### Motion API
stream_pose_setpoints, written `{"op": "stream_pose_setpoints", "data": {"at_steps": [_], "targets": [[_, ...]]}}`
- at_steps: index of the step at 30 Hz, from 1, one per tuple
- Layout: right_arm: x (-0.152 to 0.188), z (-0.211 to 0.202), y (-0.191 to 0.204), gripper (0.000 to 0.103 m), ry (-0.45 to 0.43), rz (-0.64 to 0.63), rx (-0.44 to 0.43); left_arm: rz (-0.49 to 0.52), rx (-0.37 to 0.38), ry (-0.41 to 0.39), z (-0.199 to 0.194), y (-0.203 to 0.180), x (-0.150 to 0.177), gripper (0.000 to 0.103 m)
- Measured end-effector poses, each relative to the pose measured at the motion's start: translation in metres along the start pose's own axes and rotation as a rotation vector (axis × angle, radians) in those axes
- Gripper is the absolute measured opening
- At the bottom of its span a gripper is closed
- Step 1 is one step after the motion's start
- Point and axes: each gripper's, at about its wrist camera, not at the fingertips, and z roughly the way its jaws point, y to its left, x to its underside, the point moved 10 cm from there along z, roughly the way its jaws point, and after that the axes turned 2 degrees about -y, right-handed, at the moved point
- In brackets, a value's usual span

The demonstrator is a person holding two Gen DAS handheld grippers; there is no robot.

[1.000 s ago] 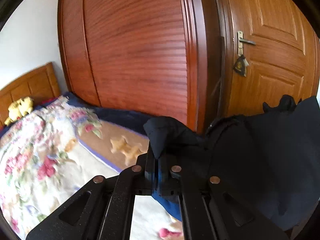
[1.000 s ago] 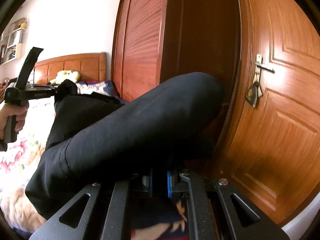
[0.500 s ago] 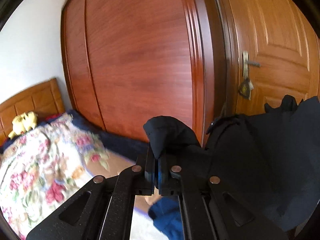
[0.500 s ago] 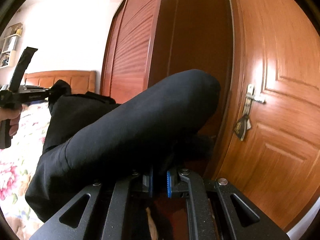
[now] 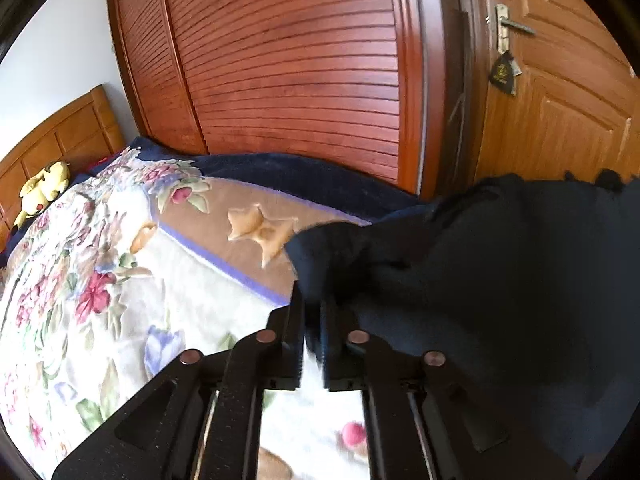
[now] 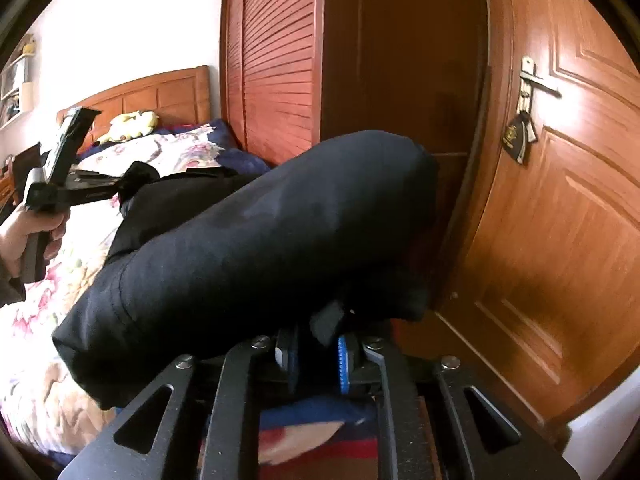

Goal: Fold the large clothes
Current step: 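Carry the coat bundle with both grippers onto the blue cloth by the wardrobe, then open both grippers to release the coat bundle and withdraw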

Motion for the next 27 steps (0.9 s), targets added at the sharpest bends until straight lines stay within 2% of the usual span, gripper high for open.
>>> {"op": "stream_pose_setpoints", "data": {"at_steps": [3, 5, 6, 7, 8, 10, 14, 18, 20, 22, 27], "targets": [[-0.007, -0.02, 0.002, 0.048, -0.031, -0.014, 0.036, -0.005, 0.039, -0.04, -0.033, 0.0, 0.01, 0.027], [-0.014, -0.026, 0.007, 0.051, -0.07, -0.021, 0.063, -0.018, 0.074, -0.073, -0.057, 0.0, 0.022, 0.043], [-0.015, -0.037, 0.009, 0.052, -0.092, -0.029, 0.084, -0.019, 0.088, -0.084, -0.068, -0.002, 0.026, 0.045], [-0.023, -0.047, 0.014, 0.052, -0.121, -0.032, 0.093, -0.015, 0.098, -0.098, -0.083, -0.003, 0.031, 0.055], [-0.027, -0.053, 0.02, 0.052, -0.142, -0.03, 0.081, -0.011, 0.103, -0.11, -0.093, -0.004, 0.036, 0.069], [-0.035, -0.06, 0.036, 0.052, -0.181, -0.035, 0.025, -0.006, 0.118, -0.14, -0.115, -0.006, 0.044, 0.082], [-0.05, -0.038, 0.06, 0.052, -0.167, -0.054, 0.002, 0.016, 0.124, -0.175, -0.159, -0.01, 0.067, 0.089], [-0.037, 0.003, 0.055, 0.052, -0.054, -0.043, 0.043, 0.021, 0.136, -0.204, -0.194, -0.009, 0.086, 0.093], [-0.029, 0.02, 0.047, 0.052, 0.026, -0.019, 0.062, 0.025, 0.116, -0.22, -0.206, -0.005, 0.091, 0.097], [-0.02, 0.028, 0.041, 0.052, 0.064, -0.008, 0.069, 0.02, 0.109, -0.226, -0.216, 0.0, 0.095, 0.1], [-0.028, 0.007, 0.043, 0.052, 0.028, 0.038, 0.077, -0.007, 0.074, -0.237, -0.242, 0.015, 0.113, 0.102]]}}
